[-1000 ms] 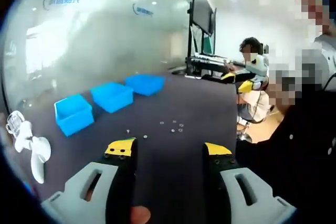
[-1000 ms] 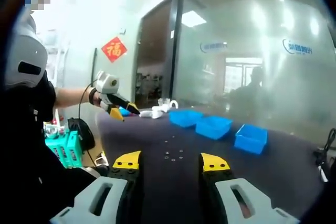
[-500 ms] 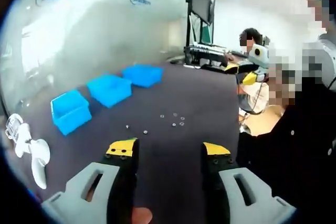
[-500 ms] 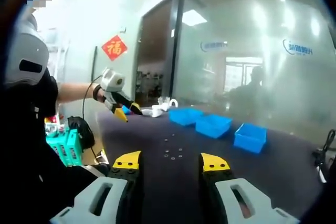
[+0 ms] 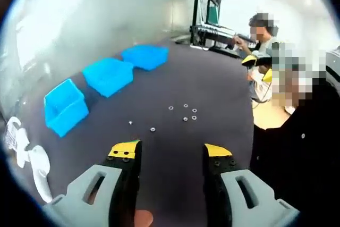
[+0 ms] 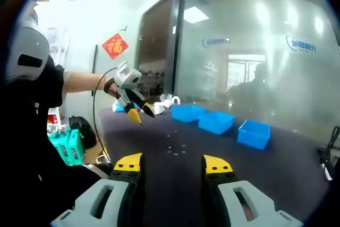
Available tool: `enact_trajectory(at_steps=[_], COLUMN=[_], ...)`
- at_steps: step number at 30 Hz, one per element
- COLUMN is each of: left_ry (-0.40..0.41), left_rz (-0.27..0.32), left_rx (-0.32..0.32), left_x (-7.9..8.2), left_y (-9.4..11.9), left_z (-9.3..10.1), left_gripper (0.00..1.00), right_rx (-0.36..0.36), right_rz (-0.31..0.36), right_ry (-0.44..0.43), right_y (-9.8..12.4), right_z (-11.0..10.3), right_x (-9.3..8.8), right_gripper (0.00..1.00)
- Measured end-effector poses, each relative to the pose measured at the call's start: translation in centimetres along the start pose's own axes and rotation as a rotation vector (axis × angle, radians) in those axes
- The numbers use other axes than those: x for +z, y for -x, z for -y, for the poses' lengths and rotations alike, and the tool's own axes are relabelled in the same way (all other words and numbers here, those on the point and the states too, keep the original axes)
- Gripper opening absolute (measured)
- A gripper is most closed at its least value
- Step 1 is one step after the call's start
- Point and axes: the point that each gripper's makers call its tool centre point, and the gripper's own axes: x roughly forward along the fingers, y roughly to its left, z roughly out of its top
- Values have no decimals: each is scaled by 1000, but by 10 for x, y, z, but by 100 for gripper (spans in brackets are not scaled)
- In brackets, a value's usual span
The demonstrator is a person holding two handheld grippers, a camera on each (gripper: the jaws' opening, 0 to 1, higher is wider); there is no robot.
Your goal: Sort the screws, nuts, and washers into the corresponding bins
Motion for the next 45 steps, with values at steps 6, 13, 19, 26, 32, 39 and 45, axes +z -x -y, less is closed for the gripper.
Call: enact_trajectory(at_steps=[6, 13, 19, 26, 32, 39, 45], left_ry=[-27, -55, -66, -50, -53, -51, -48], left_rz=[-62, -145, -193, -203, -203, -185, -181], left_rx=[0, 5, -1, 1, 7, 13, 10], left_x=[5, 2, -4, -5, -8, -10, -13], left_y=[-22, -40, -52, -60, -66, -69, -71], left_z=[2, -5, -12, -17, -18, -21, -19], left_gripper=[44, 42, 39, 34, 25, 21, 16], right_rx=[-7, -16, -19, -26, -21, -16, -13], right_rz=[1, -5, -4, -15, -18, -20, -18], right_ry=[-5, -11, -16, -22, -20, -19, -11], right_y=[3, 7, 8, 8, 6, 4, 4], right_z=[3, 6, 5, 8, 7, 6, 5], right_x=[-2, -6, -6, -11, -11, -11, -7], right_gripper=[38, 38, 38, 38, 38, 38, 38])
